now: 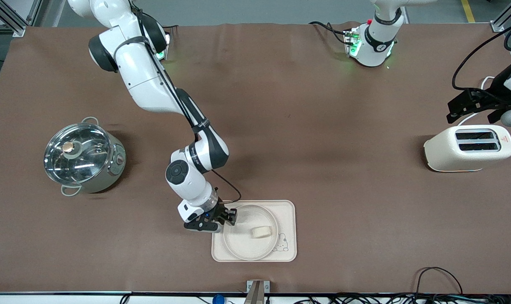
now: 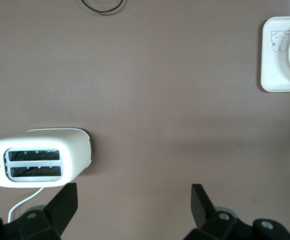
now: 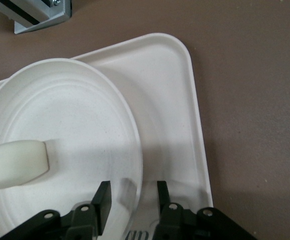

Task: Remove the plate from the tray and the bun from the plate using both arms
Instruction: 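Lower the right gripper and pinch the white plate's rim, then lift the plate with bun off the tray and set it down beyond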

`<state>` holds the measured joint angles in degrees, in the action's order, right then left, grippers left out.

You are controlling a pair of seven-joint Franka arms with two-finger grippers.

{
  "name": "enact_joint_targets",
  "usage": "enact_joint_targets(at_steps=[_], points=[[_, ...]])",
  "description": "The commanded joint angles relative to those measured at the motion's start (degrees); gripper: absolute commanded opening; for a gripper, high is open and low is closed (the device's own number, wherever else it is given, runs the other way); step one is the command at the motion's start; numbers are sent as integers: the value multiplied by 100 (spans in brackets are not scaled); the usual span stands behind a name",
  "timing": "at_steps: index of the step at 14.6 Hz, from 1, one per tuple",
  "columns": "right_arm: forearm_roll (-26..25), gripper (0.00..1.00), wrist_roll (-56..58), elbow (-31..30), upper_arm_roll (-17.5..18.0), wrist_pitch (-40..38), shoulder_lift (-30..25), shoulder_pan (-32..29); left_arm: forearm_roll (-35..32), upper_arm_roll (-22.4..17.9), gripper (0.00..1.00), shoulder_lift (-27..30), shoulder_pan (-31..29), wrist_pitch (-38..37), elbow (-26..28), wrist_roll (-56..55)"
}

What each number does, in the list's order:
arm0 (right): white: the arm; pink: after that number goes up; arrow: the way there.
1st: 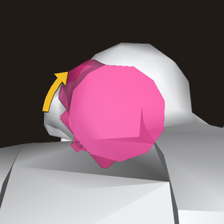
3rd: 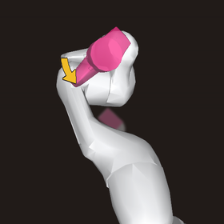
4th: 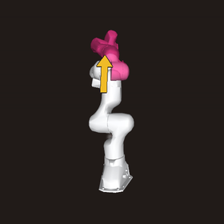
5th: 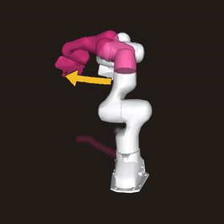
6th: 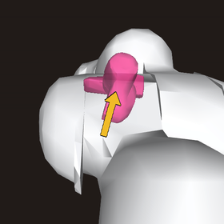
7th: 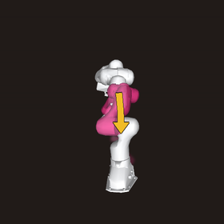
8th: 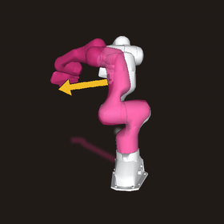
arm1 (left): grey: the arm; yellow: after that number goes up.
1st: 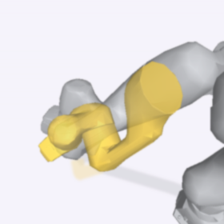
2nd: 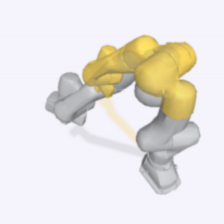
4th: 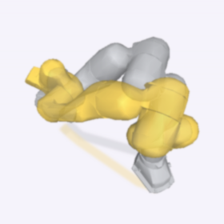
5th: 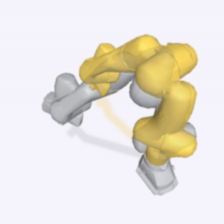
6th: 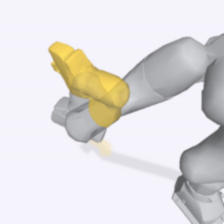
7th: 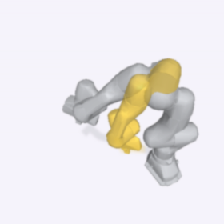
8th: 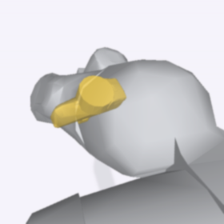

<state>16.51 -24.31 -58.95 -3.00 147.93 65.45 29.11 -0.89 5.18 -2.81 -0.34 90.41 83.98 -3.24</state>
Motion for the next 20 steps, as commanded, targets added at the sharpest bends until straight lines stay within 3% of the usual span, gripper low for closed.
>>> enact_joint_targets(at_steps=[1, 3, 4, 7, 12, 15, 20], points=[[-16, 28, 23, 577, -25, -1, 424, -46, -34, 9, 100, -9, -18, -94, -101, 165], [-16, 3, 14, 630, -17, 8, 469, -55, -34, 9, 100, -9, -27, -103, -101, 165], [-16, 0, 6, 630, -8, 8, 469, -63, -34, 9, 100, -9, -27, -94, -101, 200], [45, 0, 14, 622, 158, -1, 399, -204, -34, 9, 100, -9, -18, -94, -110, 209], [80, 0, 330, 263, 835, -44, -144, -607, -34, 9, 100, 0, -27, -103, -101, 245], [80, 0, 647, -729, 1143, -10, -900, -810, -34, 9, 100, -9, -18, -94, -101, 236], [72, 0, 630, -2538, 1310, 453, -2034, -679, -34, 9, 100, -9, -10, -94, -101, 227]])
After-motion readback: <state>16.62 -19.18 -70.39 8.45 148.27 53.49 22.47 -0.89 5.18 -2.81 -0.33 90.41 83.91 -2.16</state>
